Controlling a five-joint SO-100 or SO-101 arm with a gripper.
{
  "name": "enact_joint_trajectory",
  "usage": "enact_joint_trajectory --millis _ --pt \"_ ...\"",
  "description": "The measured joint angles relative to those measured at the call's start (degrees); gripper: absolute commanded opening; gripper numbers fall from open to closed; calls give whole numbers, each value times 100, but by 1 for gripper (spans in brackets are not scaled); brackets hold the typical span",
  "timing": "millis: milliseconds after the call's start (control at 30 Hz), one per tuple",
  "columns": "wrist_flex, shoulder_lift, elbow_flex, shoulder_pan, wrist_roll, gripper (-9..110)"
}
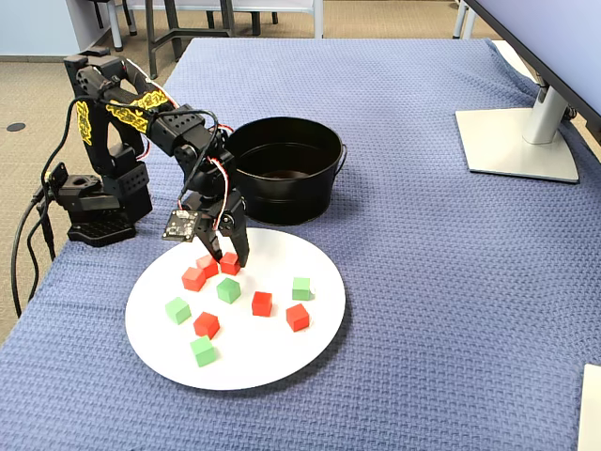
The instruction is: Pick up the red cubes from the white plate and place them in the black recipient
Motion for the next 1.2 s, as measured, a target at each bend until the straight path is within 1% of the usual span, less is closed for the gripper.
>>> enact_joint_trajectory --millis 267,500,700,833,967,1200 --pt "132 44 -114 44 35 0" --pt "1354 703 -1020 44 352 0" --pt "2259 888 -2347 -9 773 0" --pt "2681 712 -3322 -466 1134 0" --pt "2856 316 -4052 -1072 1468 0" --pt "2892 -70 -4623 -2707 1942 0"
